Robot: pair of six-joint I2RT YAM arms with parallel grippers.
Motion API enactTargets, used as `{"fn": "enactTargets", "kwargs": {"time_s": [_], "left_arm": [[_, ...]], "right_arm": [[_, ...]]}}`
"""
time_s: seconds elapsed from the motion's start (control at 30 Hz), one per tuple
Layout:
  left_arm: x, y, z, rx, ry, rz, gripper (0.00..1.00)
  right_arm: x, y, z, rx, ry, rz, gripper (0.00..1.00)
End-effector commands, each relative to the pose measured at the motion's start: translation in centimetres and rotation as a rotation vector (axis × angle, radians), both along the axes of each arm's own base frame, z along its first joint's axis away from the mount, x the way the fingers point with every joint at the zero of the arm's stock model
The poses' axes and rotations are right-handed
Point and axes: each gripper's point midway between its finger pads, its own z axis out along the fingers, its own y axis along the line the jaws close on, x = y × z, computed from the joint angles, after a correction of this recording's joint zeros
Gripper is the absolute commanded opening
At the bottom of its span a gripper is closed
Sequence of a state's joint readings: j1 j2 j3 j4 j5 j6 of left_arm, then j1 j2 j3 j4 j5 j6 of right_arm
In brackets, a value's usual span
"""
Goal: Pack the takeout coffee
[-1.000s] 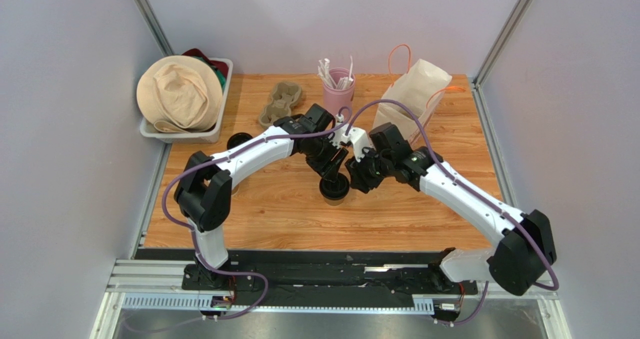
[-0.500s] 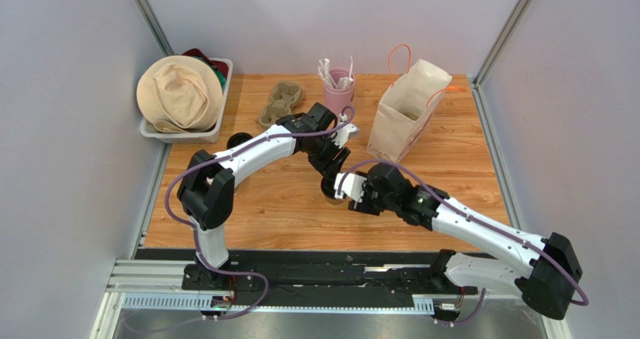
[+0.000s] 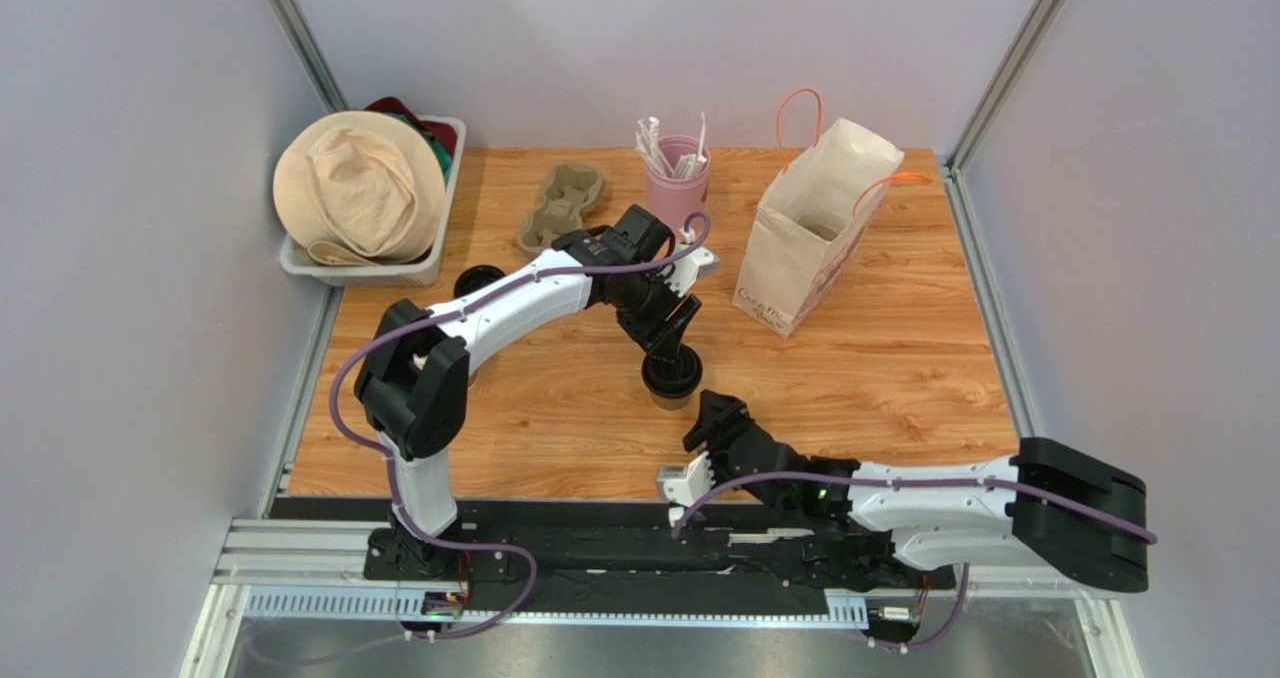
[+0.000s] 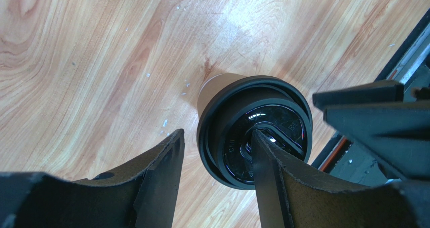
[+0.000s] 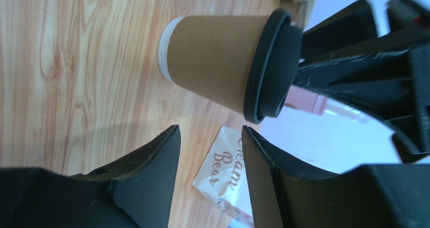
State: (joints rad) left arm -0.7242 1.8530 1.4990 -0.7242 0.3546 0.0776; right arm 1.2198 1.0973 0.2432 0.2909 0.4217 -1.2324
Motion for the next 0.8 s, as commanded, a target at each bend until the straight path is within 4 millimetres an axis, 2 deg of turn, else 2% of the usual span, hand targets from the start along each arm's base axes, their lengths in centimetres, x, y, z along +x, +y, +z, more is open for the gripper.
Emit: {"fn": "enactTargets", "kwargs": {"time_s": [0.0, 0.07, 0.13, 0.17, 0.23, 0.27, 0.3, 0.33, 0.37, 0.4, 0.43, 0.57, 0.73, 0.77], "left_arm": [[-0.1, 3.4, -4.5, 0.192, 0.003, -0.002, 0.59], [-0.1, 3.3, -4.4, 0.192, 0.003, -0.002, 0.59], [0.0, 3.3, -4.4, 0.192, -0.001, 0.0, 0.59], [0.1, 3.3, -4.3, 0.192, -0.003, 0.001, 0.59], [0.2, 3.2, -4.2, 0.19, -0.008, -0.002, 0.59], [0.2, 3.2, -4.1, 0.189, -0.006, 0.002, 0.59], [0.2, 3.2, -4.0, 0.186, -0.01, 0.001, 0.59], [0.2, 3.2, -4.0, 0.185, -0.011, 0.001, 0.59], [0.2, 3.2, -4.0, 0.185, -0.011, 0.003, 0.59], [0.1, 3.3, -3.9, 0.184, -0.008, 0.0, 0.59], [0.0, 3.2, -3.9, 0.182, -0.009, 0.001, 0.59], [0.1, 3.2, -3.6, 0.177, -0.015, 0.003, 0.59], [0.1, 3.3, -3.4, 0.171, -0.024, 0.005, 0.59], [0.1, 3.3, -3.3, 0.171, -0.027, 0.004, 0.59]], "right_arm": [[-0.2, 3.0, 6.0, 0.241, -0.239, 0.081, 0.52], [-0.4, 3.3, 5.4, 0.209, -0.27, 0.1, 0.5], [-0.2, 3.4, 6.4, 0.253, -0.312, 0.087, 0.49], [0.0, 3.5, 5.5, 0.219, -0.317, 0.086, 0.47], [0.4, 3.7, 6.4, 0.267, -0.346, 0.058, 0.46], [0.4, 3.9, 5.7, 0.242, -0.348, 0.06, 0.46], [0.6, 3.9, 6.3, 0.278, -0.366, 0.043, 0.46], [0.8, 4.2, 5.7, 0.266, -0.369, 0.043, 0.45], [0.9, 4.3, 5.9, 0.281, -0.38, 0.035, 0.45], [1.0, 4.4, 6.9, 0.324, -0.409, 0.022, 0.45], [1.3, 4.3, 6.1, 0.299, -0.412, 0.006, 0.45], [1.2, 4.4, 5.2, 0.308, -0.379, 0.0, 0.45], [1.4, 4.6, 6.9, 0.397, -0.368, -0.038, 0.43], [1.5, 4.7, 6.6, 0.383, -0.359, -0.041, 0.42]]}}
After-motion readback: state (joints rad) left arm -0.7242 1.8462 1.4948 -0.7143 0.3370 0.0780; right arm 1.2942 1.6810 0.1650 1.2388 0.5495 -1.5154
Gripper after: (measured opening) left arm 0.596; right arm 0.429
